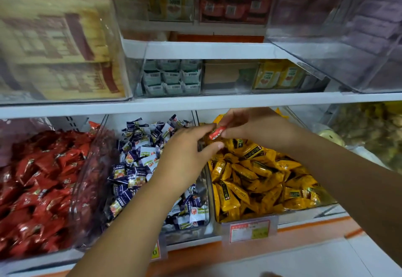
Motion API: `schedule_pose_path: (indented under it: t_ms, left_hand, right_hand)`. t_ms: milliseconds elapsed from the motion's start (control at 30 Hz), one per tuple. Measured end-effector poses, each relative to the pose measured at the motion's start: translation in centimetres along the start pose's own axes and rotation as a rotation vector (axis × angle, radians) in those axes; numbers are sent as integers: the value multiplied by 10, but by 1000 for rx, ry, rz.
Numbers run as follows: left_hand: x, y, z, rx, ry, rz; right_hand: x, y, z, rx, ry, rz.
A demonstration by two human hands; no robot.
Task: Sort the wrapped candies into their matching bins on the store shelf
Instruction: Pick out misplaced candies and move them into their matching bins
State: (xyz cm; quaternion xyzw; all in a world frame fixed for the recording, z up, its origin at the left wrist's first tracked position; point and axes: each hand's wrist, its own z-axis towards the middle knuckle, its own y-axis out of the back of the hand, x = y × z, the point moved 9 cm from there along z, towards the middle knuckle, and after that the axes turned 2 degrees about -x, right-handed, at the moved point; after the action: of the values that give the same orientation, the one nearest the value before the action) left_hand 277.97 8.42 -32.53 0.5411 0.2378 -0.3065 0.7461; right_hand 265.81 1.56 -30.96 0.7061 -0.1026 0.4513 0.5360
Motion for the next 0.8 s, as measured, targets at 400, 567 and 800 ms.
schedule_pose_path:
  t_ms: [400, 567, 800]
  left_hand:
    - [34, -11, -2, 119, 29, 113]
    - [35, -13, -3, 166, 39, 147]
    - [38, -19, -1, 172, 6, 102]
  right_hand:
    - [-72, -23, 61, 282, -204, -975]
    - [-69, -34, 27, 327, -77, -1016]
    - [-58, -34, 11, 289, -50, -867]
